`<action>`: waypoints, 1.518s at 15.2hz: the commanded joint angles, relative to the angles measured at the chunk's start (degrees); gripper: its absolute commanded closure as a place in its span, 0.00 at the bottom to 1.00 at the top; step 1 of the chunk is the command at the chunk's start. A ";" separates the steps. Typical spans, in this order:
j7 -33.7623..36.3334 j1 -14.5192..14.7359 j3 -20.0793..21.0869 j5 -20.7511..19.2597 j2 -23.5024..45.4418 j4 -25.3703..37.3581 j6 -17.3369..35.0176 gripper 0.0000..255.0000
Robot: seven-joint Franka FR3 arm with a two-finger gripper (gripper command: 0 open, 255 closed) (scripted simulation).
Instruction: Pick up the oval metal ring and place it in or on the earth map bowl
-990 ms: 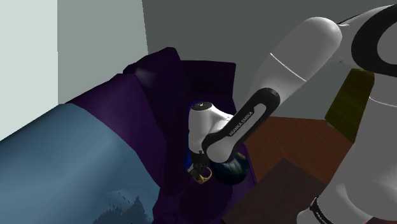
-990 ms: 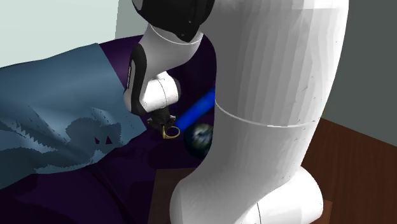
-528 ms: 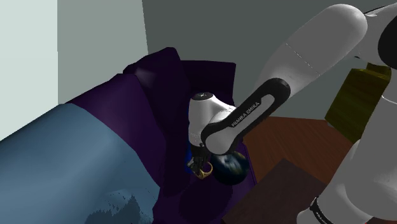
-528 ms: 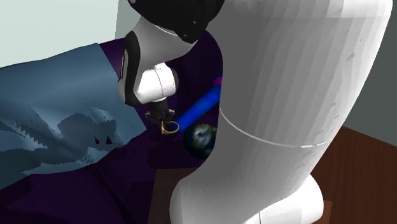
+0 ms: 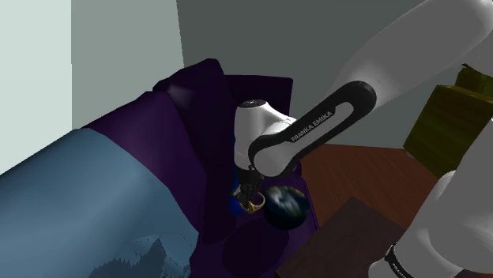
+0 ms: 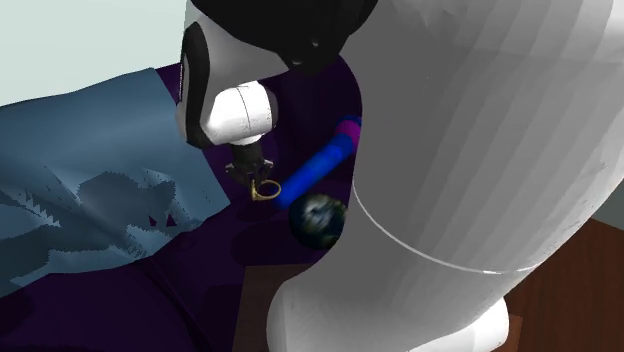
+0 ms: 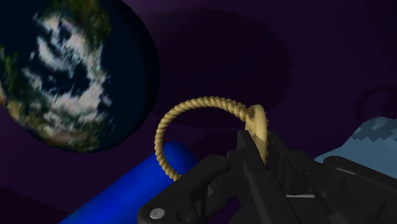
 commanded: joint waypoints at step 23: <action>-18.16 -3.51 -9.48 6.12 -22.42 -17.50 -5.09 1.00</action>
